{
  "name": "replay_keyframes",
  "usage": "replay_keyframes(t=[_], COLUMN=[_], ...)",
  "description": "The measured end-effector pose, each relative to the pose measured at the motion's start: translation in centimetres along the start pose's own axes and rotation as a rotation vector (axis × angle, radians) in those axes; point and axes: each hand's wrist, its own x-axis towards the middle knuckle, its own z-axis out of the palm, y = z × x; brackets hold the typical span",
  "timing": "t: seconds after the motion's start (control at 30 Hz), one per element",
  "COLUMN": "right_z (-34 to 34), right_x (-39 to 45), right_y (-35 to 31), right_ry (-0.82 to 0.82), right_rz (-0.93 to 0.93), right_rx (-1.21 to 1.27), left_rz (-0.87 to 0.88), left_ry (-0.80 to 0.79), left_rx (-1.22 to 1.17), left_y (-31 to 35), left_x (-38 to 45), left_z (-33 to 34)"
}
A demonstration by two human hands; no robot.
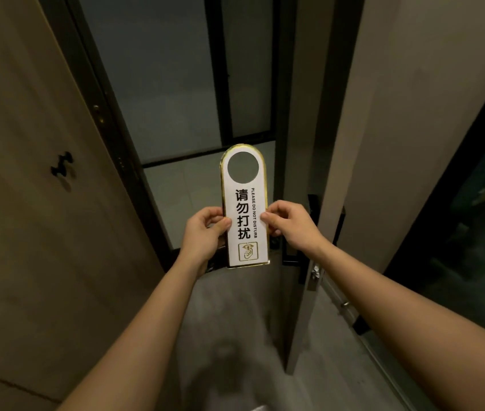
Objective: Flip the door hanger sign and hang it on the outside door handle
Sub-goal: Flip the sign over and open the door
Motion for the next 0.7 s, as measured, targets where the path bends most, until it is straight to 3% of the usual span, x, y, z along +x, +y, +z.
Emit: replay_keyframes(t=[0.47,0.7], right_z=[-6.7,-11.2], right_x=[12.4,14.7], right_y=[7.9,12.8], right_ry=[0.305,0.461], right_rz=[0.051,0.146], right_rx=[0.041,0.061], left_rz=[-0.071,-0.102], left_ry=[-0.179,-0.387], left_rx=[0.13,0.209], left_y=[-4.2,-6.6], left_x=[17.4,24.0], left_z=[8.5,14.4])
